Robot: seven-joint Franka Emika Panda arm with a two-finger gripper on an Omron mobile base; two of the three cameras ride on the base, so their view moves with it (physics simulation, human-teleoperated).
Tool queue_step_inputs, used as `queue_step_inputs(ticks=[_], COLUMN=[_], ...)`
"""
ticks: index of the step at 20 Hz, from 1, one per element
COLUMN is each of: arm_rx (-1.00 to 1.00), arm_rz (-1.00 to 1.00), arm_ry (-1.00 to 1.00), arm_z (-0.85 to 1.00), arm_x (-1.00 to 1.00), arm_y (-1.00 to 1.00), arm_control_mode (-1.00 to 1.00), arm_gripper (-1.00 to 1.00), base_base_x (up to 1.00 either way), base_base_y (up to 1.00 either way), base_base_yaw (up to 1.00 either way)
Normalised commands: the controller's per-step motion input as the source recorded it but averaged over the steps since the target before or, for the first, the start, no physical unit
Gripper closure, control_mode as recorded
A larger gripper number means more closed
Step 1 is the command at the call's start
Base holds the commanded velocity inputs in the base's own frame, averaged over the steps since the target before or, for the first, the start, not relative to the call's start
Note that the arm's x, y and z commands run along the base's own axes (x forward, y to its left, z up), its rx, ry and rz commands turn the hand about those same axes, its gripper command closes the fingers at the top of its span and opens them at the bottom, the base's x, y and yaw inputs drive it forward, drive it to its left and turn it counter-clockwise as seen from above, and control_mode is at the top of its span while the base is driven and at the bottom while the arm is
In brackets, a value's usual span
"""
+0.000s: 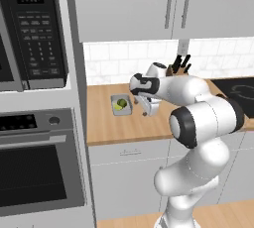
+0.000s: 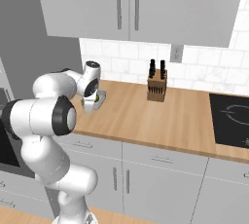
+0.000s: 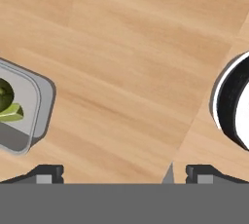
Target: Take the meat container that has the shrimp and place it on the second highest rack of the freezer. Then take the vegetable container that has the lemon wedge and lime and place it on the highest rack of the freezer.
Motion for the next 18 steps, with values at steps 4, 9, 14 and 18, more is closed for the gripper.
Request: queue_step_inputs(ticks=[4,9,14,18], arm_rx=[0.00,-0.02,0.00,0.00], arm_rz=[0.00,0.00,0.00,0.00], arm_ry=[0.00,0.00,0.00,0.00], arm_z=[-0.15,-0.28,-0.26,-0.32], arm_x=[0.18,0.31,0.29,0.36], arm_y=[0.09,0.12,0.02,0.00], arm_control_mode=[-1.00,-1.00,-1.00,-1.00], arm_gripper=[-1.00,-1.00,-1.00,-1.00], base_base_x=[0.00,0.00,0.00,0.00], base_base_y=[0.00,0.00,0.00,0.00], base_base_yaw=[0.00,0.00,0.00,0.00])
